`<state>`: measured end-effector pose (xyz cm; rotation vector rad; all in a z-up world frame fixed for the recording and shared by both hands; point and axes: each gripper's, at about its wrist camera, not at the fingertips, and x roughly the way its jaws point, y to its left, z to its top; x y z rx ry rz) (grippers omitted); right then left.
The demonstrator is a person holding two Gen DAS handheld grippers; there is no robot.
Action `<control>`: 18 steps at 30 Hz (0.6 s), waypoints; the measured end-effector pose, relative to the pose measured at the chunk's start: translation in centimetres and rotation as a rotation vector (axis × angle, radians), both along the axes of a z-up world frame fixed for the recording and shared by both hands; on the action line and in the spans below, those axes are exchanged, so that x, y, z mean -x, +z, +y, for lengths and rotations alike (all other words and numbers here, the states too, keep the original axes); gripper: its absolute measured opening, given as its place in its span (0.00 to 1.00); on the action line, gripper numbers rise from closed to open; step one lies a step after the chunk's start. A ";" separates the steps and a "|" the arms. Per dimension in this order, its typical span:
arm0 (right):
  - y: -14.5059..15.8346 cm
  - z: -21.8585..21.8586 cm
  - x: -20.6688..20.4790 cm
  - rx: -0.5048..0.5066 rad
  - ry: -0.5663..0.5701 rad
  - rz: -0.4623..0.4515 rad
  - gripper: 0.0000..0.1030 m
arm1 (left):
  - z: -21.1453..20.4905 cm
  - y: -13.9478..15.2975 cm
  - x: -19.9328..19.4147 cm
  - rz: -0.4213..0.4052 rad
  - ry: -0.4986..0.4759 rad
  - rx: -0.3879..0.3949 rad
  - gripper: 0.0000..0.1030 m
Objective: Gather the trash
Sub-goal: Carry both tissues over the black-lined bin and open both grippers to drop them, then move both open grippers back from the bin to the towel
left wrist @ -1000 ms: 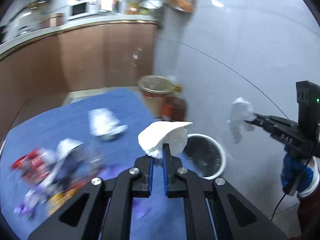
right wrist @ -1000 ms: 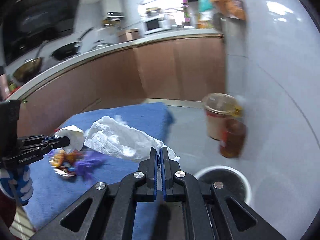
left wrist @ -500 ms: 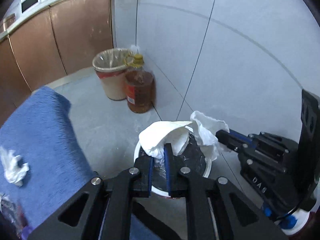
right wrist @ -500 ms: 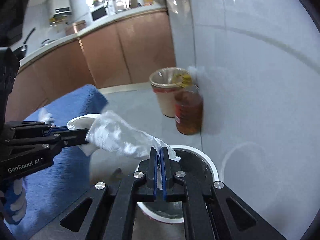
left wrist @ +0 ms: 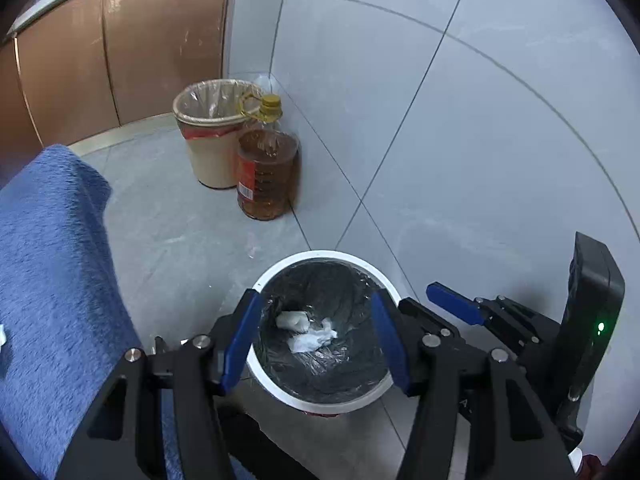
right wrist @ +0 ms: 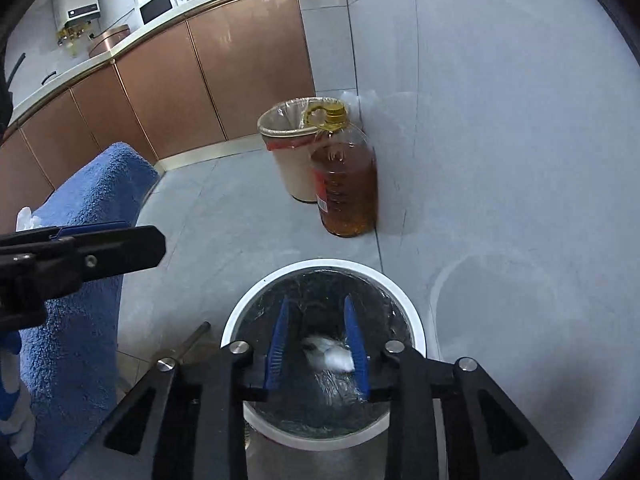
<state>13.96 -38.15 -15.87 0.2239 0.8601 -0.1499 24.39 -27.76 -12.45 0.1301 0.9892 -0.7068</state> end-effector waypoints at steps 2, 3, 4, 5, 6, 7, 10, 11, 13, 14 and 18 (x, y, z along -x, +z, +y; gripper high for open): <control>0.4 0.1 0.2 -0.003 0.002 -0.007 0.32 | 0.7 0.7 0.3 -0.020 0.016 0.016 0.54; 0.7 0.1 0.3 -0.006 0.003 -0.014 0.32 | 1.3 1.2 0.6 -0.034 0.029 0.028 0.54; 1.3 0.4 0.7 -0.007 0.007 -0.027 0.33 | 1.9 1.8 1.1 -0.050 0.041 0.038 0.54; 1.7 0.6 0.8 -0.007 0.013 -0.035 0.33 | 2.5 2.4 1.5 -0.062 0.047 0.043 0.54; 2.3 0.9 0.9 -0.007 0.021 -0.045 0.33 | 3.0 2.9 2.0 -0.075 0.054 0.048 0.54; 2.7 1.2 0.9 -0.008 0.029 -0.052 0.33 | 3.7 3.6 2.5 -0.085 0.061 0.053 0.54; 4.9 2.6 1.8 0.013 0.063 -0.086 0.35 | 5.7 5.5 4.1 -0.107 0.074 0.067 0.54; 5.5 3.0 1.9 0.017 0.070 -0.096 0.36 | 6.5 6.3 4.6 -0.124 0.081 0.070 0.54; 7.2 4.0 2.6 0.029 0.088 -0.124 0.39 | 8.0 7.4 5.7 -0.148 0.093 0.075 0.54; 7.8 4.4 2.8 0.036 0.092 -0.134 0.42 | 8.7 7.9 6.2 -0.157 0.099 0.080 0.54; 10.7 6.4 4.2 0.046 0.124 -0.191 0.44 | 12.8 10.0 8.5 -0.199 0.143 0.106 0.54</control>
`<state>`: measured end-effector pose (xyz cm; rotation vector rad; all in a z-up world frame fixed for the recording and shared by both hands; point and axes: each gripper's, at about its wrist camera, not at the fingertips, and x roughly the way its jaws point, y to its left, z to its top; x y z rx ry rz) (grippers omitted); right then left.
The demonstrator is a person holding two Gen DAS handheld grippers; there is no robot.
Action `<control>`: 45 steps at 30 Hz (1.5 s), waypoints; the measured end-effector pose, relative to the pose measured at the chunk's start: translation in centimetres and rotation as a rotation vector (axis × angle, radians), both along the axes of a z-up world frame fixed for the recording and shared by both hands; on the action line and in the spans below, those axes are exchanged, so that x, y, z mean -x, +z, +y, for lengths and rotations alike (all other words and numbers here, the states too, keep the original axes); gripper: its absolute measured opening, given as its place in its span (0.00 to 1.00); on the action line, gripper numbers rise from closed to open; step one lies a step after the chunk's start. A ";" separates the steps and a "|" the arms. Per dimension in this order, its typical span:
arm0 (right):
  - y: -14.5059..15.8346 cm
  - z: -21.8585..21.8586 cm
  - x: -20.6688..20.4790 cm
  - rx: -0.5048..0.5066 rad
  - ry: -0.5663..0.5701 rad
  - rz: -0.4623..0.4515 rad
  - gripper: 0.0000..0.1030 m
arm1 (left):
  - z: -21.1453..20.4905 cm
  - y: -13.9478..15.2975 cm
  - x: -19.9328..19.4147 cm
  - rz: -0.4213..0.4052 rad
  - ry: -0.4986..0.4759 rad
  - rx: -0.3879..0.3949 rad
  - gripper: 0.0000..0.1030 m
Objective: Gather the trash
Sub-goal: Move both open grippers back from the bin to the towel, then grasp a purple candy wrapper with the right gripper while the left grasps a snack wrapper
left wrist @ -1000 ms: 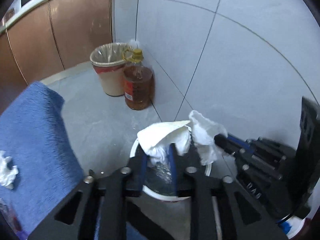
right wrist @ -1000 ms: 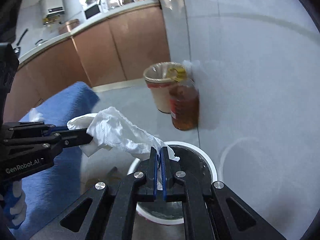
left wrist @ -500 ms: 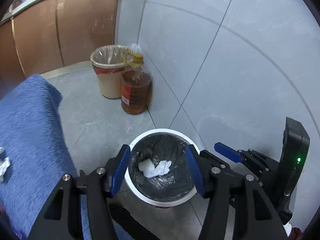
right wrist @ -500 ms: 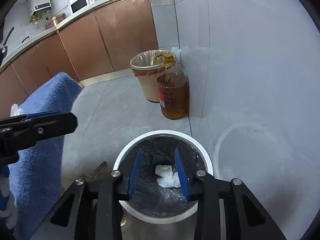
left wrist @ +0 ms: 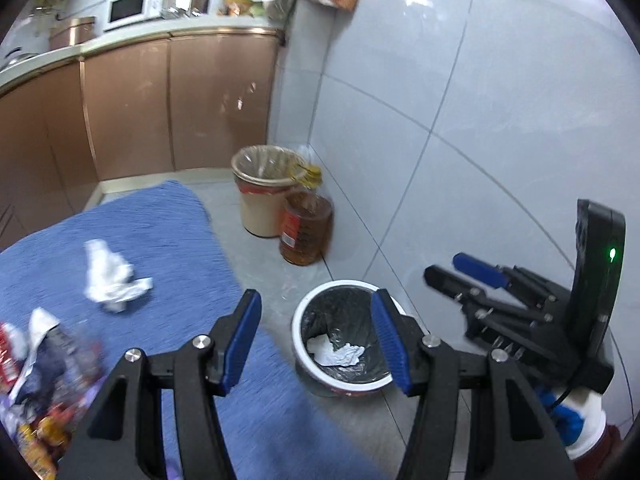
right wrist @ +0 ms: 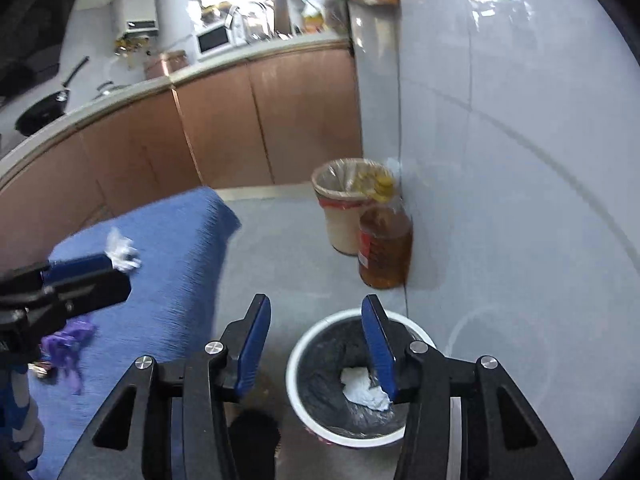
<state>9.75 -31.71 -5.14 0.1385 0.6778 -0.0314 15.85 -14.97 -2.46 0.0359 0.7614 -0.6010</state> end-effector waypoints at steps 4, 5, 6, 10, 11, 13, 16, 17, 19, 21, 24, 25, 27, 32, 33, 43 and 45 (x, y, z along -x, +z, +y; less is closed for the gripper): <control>2.9 2.2 1.3 0.007 0.045 -0.055 0.45 | 4.0 1.6 1.7 -0.036 0.056 0.003 0.54; 3.6 2.7 1.7 0.009 0.059 -0.071 0.46 | 5.2 2.1 2.2 -0.047 0.076 0.006 0.54; 4.3 3.3 2.0 0.009 0.071 -0.084 0.46 | 6.4 2.5 2.7 -0.058 0.094 0.013 0.54; 6.8 5.4 3.4 0.015 0.122 -0.132 0.47 | 11.2 4.4 4.8 -0.114 0.179 0.024 0.54; 7.5 6.0 3.9 0.017 0.136 -0.146 0.47 | 12.1 4.8 5.2 -0.128 0.201 0.025 0.54; 8.5 7.1 4.6 0.027 0.156 -0.167 0.48 | 14.5 5.7 6.4 -0.158 0.252 0.028 0.54; 10.0 8.7 6.0 0.043 0.183 -0.202 0.51 | 18.1 6.9 8.3 -0.196 0.324 0.037 0.58; 10.4 9.2 6.1 0.045 0.191 -0.209 0.52 | 19.0 7.3 8.9 -0.208 0.346 0.038 0.60; 11.1 10.1 6.6 0.047 0.210 -0.222 0.53 | 21.2 7.9 10.2 -0.229 0.391 0.041 0.60; 11.7 11.0 7.3 0.050 0.230 -0.236 0.54 | 22.9 8.4 11.4 -0.243 0.423 0.048 0.61; 12.7 12.2 8.7 0.055 0.262 -0.258 0.54 | 24.8 8.7 12.9 -0.254 0.456 0.060 0.61; 12.9 12.6 9.0 0.055 0.273 -0.263 0.54 | 25.3 8.8 13.3 -0.256 0.464 0.064 0.61; 13.5 13.5 9.9 0.048 0.298 -0.270 0.56 | 26.0 8.6 14.1 -0.255 0.475 0.068 0.61; 13.9 15.3 10.5 0.057 0.346 -0.266 0.67 | 26.9 7.7 15.1 -0.238 0.482 0.077 0.61; 13.9 15.5 10.4 0.052 0.352 -0.262 0.67 | 26.9 7.4 15.1 -0.233 0.483 0.079 0.61; 11.7 17.4 8.3 0.048 0.393 -0.192 0.70 | 27.7 3.9 12.9 -0.147 0.477 0.073 0.61; 10.8 18.0 7.6 0.043 0.422 -0.165 0.70 | 27.7 2.7 12.0 -0.114 0.465 0.060 0.61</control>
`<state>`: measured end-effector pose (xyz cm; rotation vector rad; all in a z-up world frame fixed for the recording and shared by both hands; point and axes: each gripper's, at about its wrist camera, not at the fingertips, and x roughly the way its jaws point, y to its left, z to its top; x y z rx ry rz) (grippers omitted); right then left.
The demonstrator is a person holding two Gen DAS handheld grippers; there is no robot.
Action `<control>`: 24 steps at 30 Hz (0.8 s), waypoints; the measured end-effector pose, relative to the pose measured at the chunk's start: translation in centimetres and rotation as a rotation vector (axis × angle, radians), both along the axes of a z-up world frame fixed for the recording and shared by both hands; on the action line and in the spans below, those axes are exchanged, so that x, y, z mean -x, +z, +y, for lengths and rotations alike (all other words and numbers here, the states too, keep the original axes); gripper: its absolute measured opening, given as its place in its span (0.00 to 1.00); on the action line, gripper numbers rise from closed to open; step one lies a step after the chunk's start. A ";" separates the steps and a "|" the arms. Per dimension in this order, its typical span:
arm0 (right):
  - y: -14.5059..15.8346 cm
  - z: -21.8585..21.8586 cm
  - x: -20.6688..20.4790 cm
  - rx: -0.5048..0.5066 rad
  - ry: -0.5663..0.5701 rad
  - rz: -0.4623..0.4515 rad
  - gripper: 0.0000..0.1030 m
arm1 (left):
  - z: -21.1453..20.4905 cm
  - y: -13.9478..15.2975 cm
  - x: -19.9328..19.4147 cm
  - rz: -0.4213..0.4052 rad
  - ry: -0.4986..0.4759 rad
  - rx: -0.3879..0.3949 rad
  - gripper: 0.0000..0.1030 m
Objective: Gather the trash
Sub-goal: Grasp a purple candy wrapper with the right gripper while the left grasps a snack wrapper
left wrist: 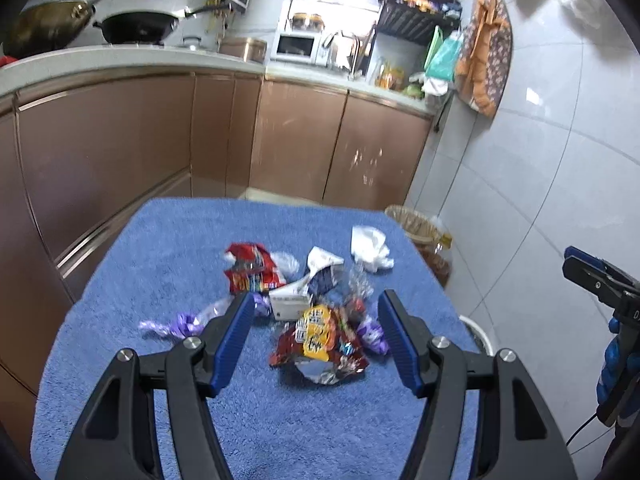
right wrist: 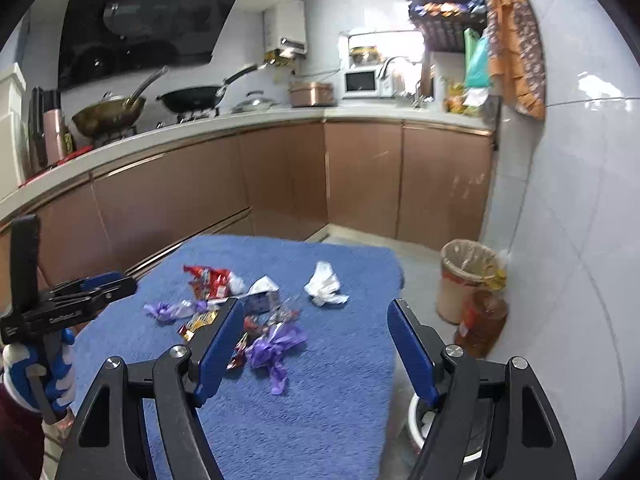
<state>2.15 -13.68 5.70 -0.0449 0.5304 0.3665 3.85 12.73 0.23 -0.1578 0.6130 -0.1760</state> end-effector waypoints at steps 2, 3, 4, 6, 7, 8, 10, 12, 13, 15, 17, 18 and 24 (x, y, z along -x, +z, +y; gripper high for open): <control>-1.1 0.8 -0.8 0.005 0.030 0.037 0.67 | 0.0 -1.2 -0.7 0.033 -0.020 0.001 0.61; -1.8 1.2 -1.5 0.009 0.049 0.061 0.65 | -0.2 -1.9 -1.2 0.050 -0.032 0.000 0.61; -2.6 1.6 -2.2 0.012 0.068 0.086 0.62 | -0.5 -2.6 -1.6 0.066 -0.047 -0.004 0.61; -4.0 2.4 -3.3 0.013 0.099 0.131 0.57 | -1.0 -3.8 -2.6 0.096 -0.069 -0.014 0.61; -4.9 2.8 -4.0 0.016 0.116 0.157 0.55 | -1.3 -4.5 -3.2 0.114 -0.079 -0.019 0.61; -5.7 3.2 -4.4 0.020 0.130 0.176 0.52 | -1.5 -5.0 -3.7 0.126 -0.086 -0.021 0.61; -7.4 4.1 -5.6 0.025 0.163 0.221 0.49 | -2.0 -6.1 -4.9 0.152 -0.102 -0.029 0.61; -9.1 4.7 -6.6 0.026 0.191 0.260 0.49 | -2.4 -7.1 -6.0 0.172 -0.112 -0.041 0.60; -9.6 4.9 -6.9 0.027 0.198 0.274 0.49 | -2.5 -7.5 -6.5 0.179 -0.115 -0.047 0.60; -11.0 5.3 -8.1 0.023 0.219 0.312 0.47 | -2.7 -8.2 -7.5 0.192 -0.119 -0.057 0.54; -12.1 5.6 -9.0 0.014 0.235 0.343 0.46 | -2.7 -8.8 -8.2 0.208 -0.130 -0.056 0.42; -12.5 5.8 -9.4 0.009 0.243 0.356 0.46 | -2.7 -9.2 -8.6 0.215 -0.137 -0.054 0.37; -14.2 6.8 -11.2 -0.012 0.289 0.405 0.38 | -2.4 -9.8 -8.7 0.217 -0.156 -0.033 0.24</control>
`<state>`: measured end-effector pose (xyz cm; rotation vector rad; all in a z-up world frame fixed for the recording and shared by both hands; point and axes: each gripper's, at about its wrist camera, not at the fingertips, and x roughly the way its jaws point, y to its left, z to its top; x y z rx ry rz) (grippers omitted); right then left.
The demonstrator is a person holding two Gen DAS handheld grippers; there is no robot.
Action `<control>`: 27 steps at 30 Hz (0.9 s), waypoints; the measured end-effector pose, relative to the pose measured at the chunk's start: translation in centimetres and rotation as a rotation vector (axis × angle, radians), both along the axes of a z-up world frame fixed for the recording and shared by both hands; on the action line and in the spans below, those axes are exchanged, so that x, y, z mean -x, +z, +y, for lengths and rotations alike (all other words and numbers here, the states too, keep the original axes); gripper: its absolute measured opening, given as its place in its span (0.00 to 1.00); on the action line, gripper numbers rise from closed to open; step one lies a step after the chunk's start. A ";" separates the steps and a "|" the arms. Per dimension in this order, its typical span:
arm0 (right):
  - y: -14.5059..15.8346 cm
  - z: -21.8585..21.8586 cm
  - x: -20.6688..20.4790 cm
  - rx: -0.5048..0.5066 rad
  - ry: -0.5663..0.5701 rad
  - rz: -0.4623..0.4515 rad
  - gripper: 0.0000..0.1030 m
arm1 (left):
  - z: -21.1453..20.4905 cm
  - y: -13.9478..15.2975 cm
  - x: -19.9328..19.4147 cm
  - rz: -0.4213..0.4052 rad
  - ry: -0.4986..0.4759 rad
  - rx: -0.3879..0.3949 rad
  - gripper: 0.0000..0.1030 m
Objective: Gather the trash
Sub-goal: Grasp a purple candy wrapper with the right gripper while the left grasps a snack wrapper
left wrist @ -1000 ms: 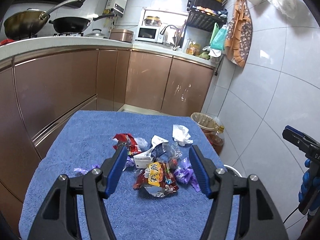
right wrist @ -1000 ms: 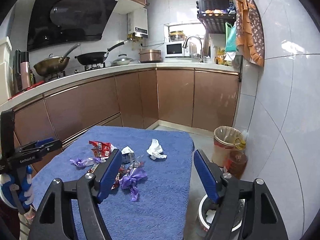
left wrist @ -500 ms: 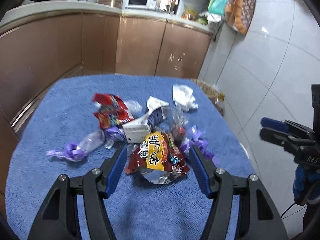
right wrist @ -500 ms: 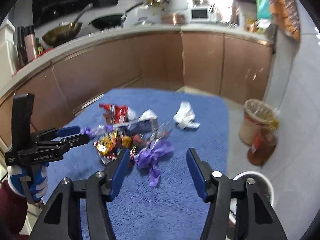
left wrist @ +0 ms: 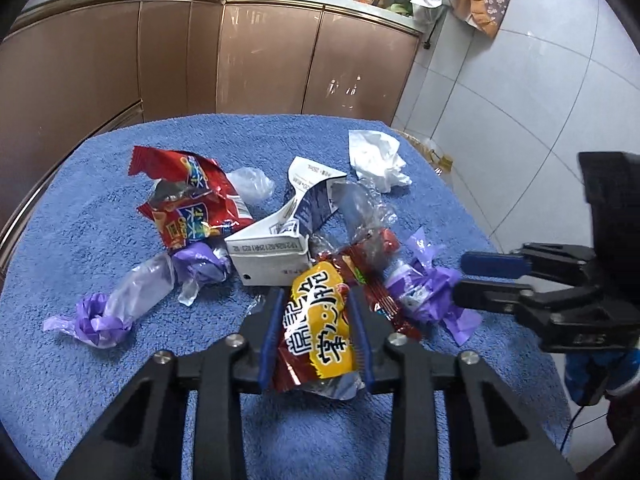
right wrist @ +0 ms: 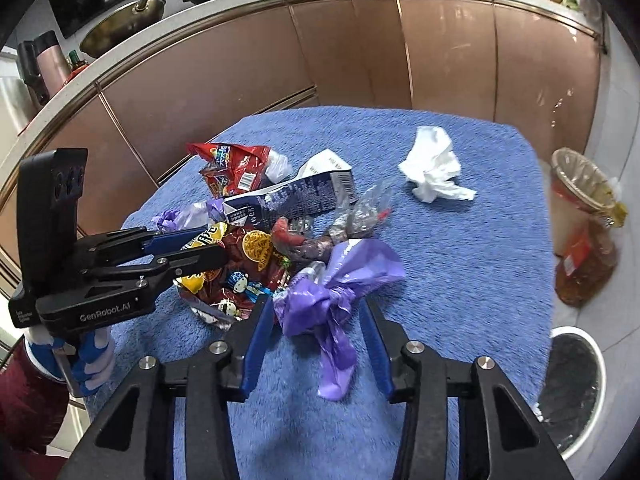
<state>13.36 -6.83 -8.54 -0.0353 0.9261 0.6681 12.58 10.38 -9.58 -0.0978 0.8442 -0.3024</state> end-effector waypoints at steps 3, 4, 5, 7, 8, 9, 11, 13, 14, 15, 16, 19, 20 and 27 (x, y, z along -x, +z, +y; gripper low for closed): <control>-0.7 0.5 -0.6 0.008 0.004 0.017 0.33 | 0.1 0.1 0.3 -0.001 -0.004 0.011 0.19; -1.0 0.6 -0.8 0.006 0.004 0.025 0.29 | 0.0 0.2 0.4 -0.005 -0.004 0.008 0.19; -1.3 0.6 -1.0 0.002 0.006 0.034 0.26 | -0.1 0.2 0.6 -0.009 -0.007 0.004 0.18; -1.5 0.8 -1.1 -0.006 0.010 0.042 0.23 | -0.3 0.3 1.0 -0.015 -0.008 -0.002 0.16; -1.5 0.8 -1.0 -0.007 0.012 0.038 0.22 | -0.5 0.4 1.3 -0.018 -0.008 -0.002 0.15; -1.4 0.9 -0.9 -0.004 0.012 0.032 0.21 | -0.5 0.5 1.6 -0.020 -0.008 -0.002 0.15; -1.0 0.8 -0.5 -0.002 0.014 0.017 0.20 | -0.7 0.9 2.0 -0.028 -0.007 -0.005 0.14; -0.4 0.4 0.0 -0.008 0.011 0.000 0.20 | -0.8 1.4 2.5 -0.037 -0.007 -0.009 0.13; 0.1 0.2 0.3 -0.012 0.009 -0.011 0.20 | -0.8 1.7 2.8 -0.041 -0.006 -0.010 0.13; 0.5 -0.1 0.7 -0.016 0.007 -0.024 0.20 | -0.9 2.0 3.3 -0.049 -0.004 -0.011 0.13; 0.9 -0.2 0.9 -0.019 0.005 -0.033 0.20 | -0.9 2.3 3.6 -0.055 -0.001 -0.012 0.13; 2.3 -0.8 2.2 -0.029 -0.001 -0.068 0.20 | -0.8 3.5 5.0 -0.083 0.009 -0.017 0.13; 2.8 -1.1 2.7 -0.032 -0.003 -0.082 0.20 | -0.7 4.0 5.4 -0.093 0.012 -0.018 0.13; 6.3 -2.8 6.1 -0.063 -0.031 -0.170 0.20 | 0.4 8.2 8.8 -0.190 0.071 -0.044 0.12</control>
